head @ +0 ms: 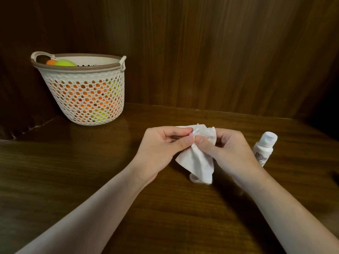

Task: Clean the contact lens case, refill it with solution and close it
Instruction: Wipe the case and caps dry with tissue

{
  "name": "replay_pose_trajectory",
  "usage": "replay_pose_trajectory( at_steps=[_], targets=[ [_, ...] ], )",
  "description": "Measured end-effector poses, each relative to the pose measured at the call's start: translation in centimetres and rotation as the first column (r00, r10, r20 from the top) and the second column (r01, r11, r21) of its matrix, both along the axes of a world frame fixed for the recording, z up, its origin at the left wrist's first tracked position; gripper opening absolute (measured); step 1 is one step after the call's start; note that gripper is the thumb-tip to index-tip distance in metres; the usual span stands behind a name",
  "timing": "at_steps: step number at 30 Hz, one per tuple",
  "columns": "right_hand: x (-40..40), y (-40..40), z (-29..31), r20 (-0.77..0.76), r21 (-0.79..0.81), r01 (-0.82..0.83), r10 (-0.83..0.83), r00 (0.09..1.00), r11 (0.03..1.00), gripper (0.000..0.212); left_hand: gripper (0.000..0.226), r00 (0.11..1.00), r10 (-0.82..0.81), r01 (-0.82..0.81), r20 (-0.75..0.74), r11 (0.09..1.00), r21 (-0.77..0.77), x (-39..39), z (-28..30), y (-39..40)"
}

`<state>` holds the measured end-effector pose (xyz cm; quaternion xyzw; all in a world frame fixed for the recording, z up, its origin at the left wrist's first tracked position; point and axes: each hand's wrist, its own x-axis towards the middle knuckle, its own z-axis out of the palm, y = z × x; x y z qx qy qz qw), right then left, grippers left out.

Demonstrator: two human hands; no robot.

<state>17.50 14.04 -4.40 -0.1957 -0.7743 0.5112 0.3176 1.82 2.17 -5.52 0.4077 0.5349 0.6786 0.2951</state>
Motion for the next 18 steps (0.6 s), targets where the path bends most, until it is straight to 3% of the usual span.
replay_pose_trajectory(
  at_steps=[5,10,15,18],
  targets=[
    [-0.11,-0.66,0.15,-0.073,-0.018,0.029,-0.030,0.997,0.999,0.010,0.027,0.999,-0.039,0.039,0.010,0.999,0.001,0.21,0.22,-0.18],
    [-0.34,-0.91,0.24,-0.045,0.061,0.106,-0.103,0.994,0.993,0.017,0.022,0.999,-0.032,0.031,-0.007,0.999,-0.036,0.16,0.10,0.00],
    [-0.03,-1.06,0.52,-0.086,0.043,0.045,-0.041,0.995,0.998,0.014,0.021,0.996,-0.077,0.076,0.048,0.997,0.034,0.31,0.36,-0.16],
    [0.16,-0.88,0.59,-0.032,0.014,0.033,-0.033,0.999,0.999,0.012,0.022,0.996,-0.048,0.046,0.080,0.999,0.028,0.27,0.21,-0.14]
  ],
)
